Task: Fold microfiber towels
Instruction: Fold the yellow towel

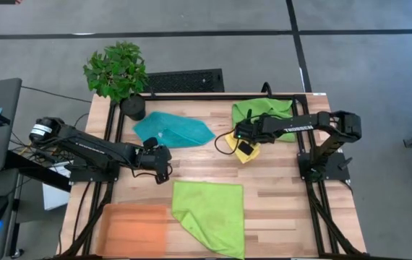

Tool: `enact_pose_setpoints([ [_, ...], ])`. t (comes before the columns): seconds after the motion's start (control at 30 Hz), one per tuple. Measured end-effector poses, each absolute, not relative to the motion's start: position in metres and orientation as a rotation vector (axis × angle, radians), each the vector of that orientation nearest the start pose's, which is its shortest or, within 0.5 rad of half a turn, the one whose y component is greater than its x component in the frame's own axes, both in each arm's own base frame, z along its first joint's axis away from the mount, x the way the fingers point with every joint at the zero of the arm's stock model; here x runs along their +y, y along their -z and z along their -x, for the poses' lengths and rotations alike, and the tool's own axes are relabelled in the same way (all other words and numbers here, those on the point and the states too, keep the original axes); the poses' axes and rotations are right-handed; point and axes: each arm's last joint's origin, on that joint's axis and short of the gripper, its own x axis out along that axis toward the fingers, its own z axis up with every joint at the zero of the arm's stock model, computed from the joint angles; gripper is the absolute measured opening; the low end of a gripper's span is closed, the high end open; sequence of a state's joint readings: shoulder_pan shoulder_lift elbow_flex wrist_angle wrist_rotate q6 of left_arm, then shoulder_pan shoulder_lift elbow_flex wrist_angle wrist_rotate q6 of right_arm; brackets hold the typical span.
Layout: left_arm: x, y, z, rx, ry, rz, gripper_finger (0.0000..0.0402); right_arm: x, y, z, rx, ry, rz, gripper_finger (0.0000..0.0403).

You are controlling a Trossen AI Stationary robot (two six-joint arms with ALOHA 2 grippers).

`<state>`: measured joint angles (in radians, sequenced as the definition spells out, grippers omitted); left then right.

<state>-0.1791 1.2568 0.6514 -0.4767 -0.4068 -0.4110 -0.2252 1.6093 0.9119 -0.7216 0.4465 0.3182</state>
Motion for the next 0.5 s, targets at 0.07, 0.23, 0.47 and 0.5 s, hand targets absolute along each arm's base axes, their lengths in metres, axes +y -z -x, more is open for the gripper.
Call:
enact_pose_setpoints([
  [0.07,-0.028,-0.181,-0.217,0.970,-0.411,0.059,0.0164,-0.073,-0.163,-0.261,1.329,0.771,-0.091,0.0165],
  [0.23,-0.028,-0.181,-0.217,0.970,-0.411,0.059,0.0164,-0.076,-0.180,-0.265,1.327,0.831,-0.152,0.0214],
  [0.47,-0.028,-0.181,-0.217,0.972,-0.412,0.058,0.0164,-0.069,-0.205,-0.285,1.233,0.760,-0.116,0.0234],
  [0.5,-0.028,-0.181,-0.217,0.972,-0.411,0.058,0.0164,-0.066,-0.206,-0.289,1.220,0.718,-0.096,0.0234],
])
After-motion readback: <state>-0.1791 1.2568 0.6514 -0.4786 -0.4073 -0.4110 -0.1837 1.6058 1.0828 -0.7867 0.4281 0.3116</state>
